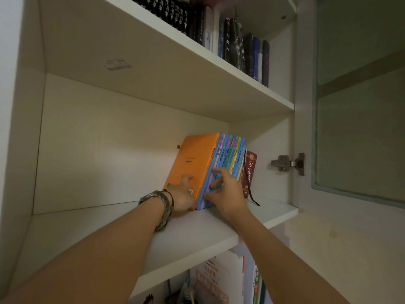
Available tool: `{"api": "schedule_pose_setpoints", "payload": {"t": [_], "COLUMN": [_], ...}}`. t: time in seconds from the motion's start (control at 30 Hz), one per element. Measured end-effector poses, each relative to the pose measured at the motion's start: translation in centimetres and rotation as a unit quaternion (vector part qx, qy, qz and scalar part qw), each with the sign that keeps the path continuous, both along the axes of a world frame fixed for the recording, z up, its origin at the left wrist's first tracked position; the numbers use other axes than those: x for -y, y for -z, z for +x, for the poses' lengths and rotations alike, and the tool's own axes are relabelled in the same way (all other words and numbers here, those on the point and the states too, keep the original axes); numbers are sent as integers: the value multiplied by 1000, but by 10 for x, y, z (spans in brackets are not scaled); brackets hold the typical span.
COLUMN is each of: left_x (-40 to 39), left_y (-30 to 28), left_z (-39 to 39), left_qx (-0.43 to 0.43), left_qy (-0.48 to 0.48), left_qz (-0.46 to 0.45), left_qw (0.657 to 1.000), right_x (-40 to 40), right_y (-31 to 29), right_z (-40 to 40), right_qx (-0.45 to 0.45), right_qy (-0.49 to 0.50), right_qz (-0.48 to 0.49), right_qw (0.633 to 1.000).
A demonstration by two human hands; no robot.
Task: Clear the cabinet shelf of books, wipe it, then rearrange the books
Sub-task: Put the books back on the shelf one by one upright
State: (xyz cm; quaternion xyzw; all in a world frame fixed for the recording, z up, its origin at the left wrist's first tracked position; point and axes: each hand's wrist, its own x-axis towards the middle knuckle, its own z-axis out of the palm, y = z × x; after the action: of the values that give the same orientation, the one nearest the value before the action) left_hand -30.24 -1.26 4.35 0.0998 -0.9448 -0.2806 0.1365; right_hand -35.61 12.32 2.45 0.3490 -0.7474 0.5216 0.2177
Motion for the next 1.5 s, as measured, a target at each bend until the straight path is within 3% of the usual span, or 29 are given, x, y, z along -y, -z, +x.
{"api": "schedule_pose_setpoints", "payload": {"t": [0.43,0.57,0.8,1.07,1.27,1.37,1.5], "left_x": [1,0,-15,-15,-40,-64,-97], "left_y": [11,10,2,-4,-10,-14,-5], "left_z": [-6,-1,6,14,39,65,105], "left_qx": [-50,-26,47,57,4,-20,-130], "left_qy": [0,17,-1,-5,34,66,130], "left_qz": [-31,-19,-75,-98,-67,-106,-92], "left_qw": [998,999,996,994,997,992,979], "right_x": [1,0,-3,-35,-87,-116,-152], "right_y": [1,1,0,3,4,6,24], "right_z": [-4,-3,5,30,76,108,150], "right_qx": [25,21,15,-34,-78,-84,-68], "right_qy": [-5,5,15,128,173,183,210], "right_qz": [-9,-13,-8,66,127,139,126], "right_qw": [1000,1000,1000,989,973,970,967]}}
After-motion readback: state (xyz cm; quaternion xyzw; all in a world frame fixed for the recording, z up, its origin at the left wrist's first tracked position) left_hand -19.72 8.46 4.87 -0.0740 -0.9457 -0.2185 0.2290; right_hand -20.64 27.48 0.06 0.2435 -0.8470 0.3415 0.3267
